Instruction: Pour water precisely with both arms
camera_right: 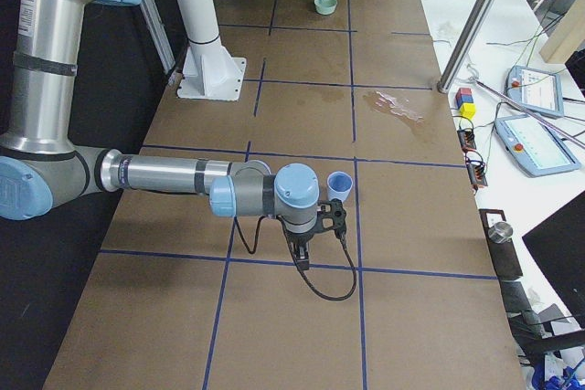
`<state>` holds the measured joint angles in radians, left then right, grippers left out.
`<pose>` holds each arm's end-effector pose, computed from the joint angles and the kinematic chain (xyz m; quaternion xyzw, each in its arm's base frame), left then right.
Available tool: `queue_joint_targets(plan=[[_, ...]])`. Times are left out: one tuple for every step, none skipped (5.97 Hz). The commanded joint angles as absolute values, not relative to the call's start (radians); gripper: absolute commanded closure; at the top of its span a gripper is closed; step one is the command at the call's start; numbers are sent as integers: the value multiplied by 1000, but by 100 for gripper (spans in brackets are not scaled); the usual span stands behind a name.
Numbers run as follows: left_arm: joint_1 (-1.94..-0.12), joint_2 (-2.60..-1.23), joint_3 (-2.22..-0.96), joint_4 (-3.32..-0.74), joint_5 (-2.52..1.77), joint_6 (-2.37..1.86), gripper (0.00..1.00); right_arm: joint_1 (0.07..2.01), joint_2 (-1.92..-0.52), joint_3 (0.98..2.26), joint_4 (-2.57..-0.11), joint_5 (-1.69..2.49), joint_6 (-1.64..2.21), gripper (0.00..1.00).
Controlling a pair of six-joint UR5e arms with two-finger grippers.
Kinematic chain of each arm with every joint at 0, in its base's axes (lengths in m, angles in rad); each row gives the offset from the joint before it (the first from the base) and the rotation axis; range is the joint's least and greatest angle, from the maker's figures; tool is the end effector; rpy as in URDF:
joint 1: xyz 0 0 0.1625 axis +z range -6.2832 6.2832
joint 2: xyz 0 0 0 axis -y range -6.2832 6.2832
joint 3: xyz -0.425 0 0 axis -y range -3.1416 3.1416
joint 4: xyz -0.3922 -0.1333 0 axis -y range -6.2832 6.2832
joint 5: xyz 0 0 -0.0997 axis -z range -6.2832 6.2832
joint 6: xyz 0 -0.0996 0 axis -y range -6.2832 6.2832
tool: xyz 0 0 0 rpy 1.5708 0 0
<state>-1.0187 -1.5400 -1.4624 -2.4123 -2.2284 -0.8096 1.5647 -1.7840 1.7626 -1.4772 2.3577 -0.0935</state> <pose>0.2018 -0.4657 0.6375 0.0621 0.4405 -0.0039 0.8956 0.0603 -0.4071 0.6492 0.0500 -0.3813 -0.0598 0.9212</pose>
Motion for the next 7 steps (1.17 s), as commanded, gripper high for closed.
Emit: queue_joint_targets(plan=[[-1019,-1540,-1460,-2411,-2230,-810,100,1565,-1784,1763,-1477,2358,-94,0],[-1019,-1540,-1462,-2408,-2232,-810,100,1565,-1784,1763,-1477,2358,-94,0],[-1019,-1546,-1468,-2402,-2259,-813,100,1565,-1784,1763,-1477,2358,-94,0],[-1020,-1555,-1497,-2378,-2301,-815,100,1565,-1784,1763,-1477,2358,-92,0],[-1023,-1601,-1556,-2273,-2301,-836,100,1565,-1784,1764,-1476,2358,-92,0],[-1023,-1662,-1637,-2141,-2301,-850,100,1565,-1786,1764,-1476,2358,-92,0],[-1014,-1757,-1678,-2056,-2301,-929,100,1565,-1784,1766,-1476,2358,-94,0]])
